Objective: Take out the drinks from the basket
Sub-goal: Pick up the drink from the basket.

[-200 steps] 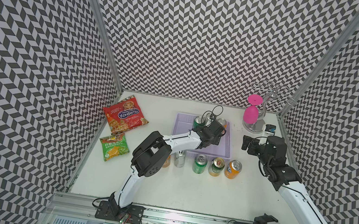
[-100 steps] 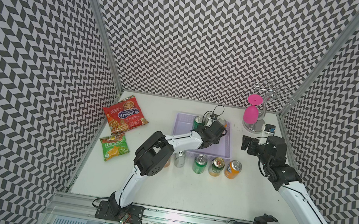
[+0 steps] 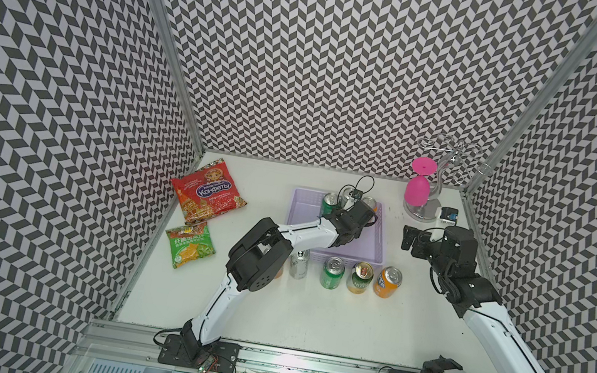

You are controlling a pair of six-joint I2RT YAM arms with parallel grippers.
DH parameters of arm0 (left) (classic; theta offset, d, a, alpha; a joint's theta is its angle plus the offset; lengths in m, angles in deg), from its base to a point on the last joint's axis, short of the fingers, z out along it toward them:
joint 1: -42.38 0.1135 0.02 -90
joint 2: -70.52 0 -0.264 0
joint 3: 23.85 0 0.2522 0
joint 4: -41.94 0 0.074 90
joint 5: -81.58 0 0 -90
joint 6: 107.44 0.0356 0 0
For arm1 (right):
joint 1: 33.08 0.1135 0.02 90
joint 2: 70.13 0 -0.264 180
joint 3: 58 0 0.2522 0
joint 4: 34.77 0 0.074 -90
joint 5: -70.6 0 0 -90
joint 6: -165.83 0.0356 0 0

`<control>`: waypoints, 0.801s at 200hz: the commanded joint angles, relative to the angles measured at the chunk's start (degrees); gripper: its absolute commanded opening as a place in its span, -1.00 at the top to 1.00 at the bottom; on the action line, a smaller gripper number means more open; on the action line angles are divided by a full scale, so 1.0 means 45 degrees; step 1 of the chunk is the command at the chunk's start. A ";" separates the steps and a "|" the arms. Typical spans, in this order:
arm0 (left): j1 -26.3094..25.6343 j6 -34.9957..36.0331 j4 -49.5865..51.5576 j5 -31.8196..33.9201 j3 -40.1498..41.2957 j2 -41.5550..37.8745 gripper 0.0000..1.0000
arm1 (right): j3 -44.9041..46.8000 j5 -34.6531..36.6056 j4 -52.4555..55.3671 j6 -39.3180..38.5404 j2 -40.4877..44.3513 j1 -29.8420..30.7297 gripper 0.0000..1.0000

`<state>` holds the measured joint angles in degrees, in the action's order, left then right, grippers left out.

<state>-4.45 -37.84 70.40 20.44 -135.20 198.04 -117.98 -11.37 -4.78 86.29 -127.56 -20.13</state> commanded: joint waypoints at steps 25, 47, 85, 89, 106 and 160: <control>0.0078 0.0335 -0.0402 -0.0268 0.0507 -0.0849 -0.32 | 0.0075 -0.0113 -0.0657 -0.0056 0.0184 -0.0065 -0.99; 0.0072 0.0325 -0.0666 -0.0473 0.1109 -0.1489 -0.28 | 0.0094 -0.0089 -0.0657 -0.0053 0.0218 -0.0056 -0.99; -0.0021 0.0257 -0.0806 -0.0766 0.1837 -0.2526 -0.22 | 0.0095 -0.0082 -0.0652 -0.0048 0.0223 -0.0058 -0.99; -0.0024 0.0241 -0.0819 -0.0806 0.1900 -0.2629 -0.21 | 0.0095 -0.0071 -0.0657 -0.0057 0.0225 -0.0065 -0.99; -0.0081 0.0238 -0.0780 -0.0937 0.2082 -0.3007 -0.20 | 0.0095 -0.0072 -0.0657 -0.0041 0.0213 -0.0063 -0.99; -0.0289 0.0286 -0.0644 -0.1167 0.2643 -0.4376 -0.17 | 0.0095 -0.0100 -0.0647 -0.0039 0.0174 -0.0065 -0.99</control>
<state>-4.87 -37.38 70.48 15.02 -123.61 184.67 -117.98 -11.41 -4.78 86.29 -127.56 -20.13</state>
